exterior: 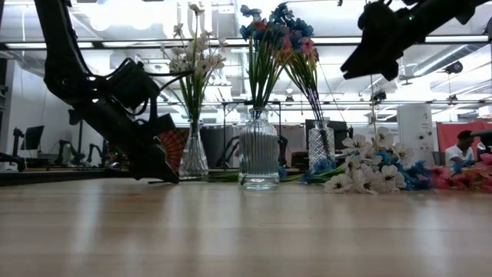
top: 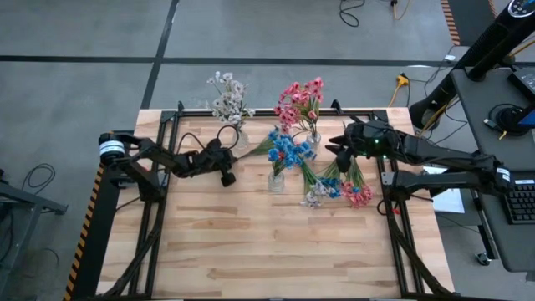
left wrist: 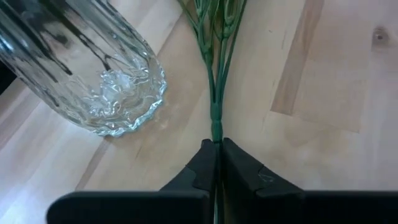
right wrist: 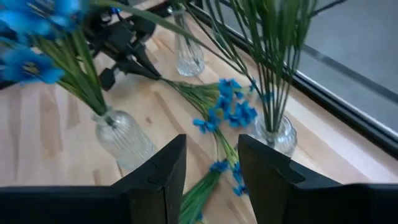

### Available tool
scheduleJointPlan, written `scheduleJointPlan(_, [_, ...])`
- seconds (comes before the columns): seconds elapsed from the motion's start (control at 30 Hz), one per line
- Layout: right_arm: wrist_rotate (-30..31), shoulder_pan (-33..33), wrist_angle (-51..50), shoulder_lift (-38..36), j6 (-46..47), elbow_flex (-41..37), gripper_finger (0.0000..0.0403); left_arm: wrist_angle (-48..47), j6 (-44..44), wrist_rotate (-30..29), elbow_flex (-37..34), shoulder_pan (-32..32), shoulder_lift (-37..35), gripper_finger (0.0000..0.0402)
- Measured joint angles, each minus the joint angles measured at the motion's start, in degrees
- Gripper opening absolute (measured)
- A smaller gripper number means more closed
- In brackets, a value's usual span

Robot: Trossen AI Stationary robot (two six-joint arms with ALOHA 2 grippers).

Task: Sort flowers into vase by color
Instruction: Put the left blue flowers into the middle transparent vase

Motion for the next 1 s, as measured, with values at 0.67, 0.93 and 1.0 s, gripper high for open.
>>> scheduleJointPlan(0.67, [0.04,5.23,0.03,0.24,-3.99,5.73,0.0118,-14.44,-3.78,2.29,-0.28,-3.9,-13.08,0.0])
scheduleJointPlan(0.93, [0.04,5.23,0.0,0.31,-4.6,5.73,0.0111,-26.45,-9.14,0.27,-0.17,-7.62,-23.82,0.0])
scheduleJointPlan(1.0, [0.04,5.27,0.0,0.32,-4.8,5.73,0.0112,-29.53,-10.87,-0.56,-0.17,-8.91,-26.39,0.0])
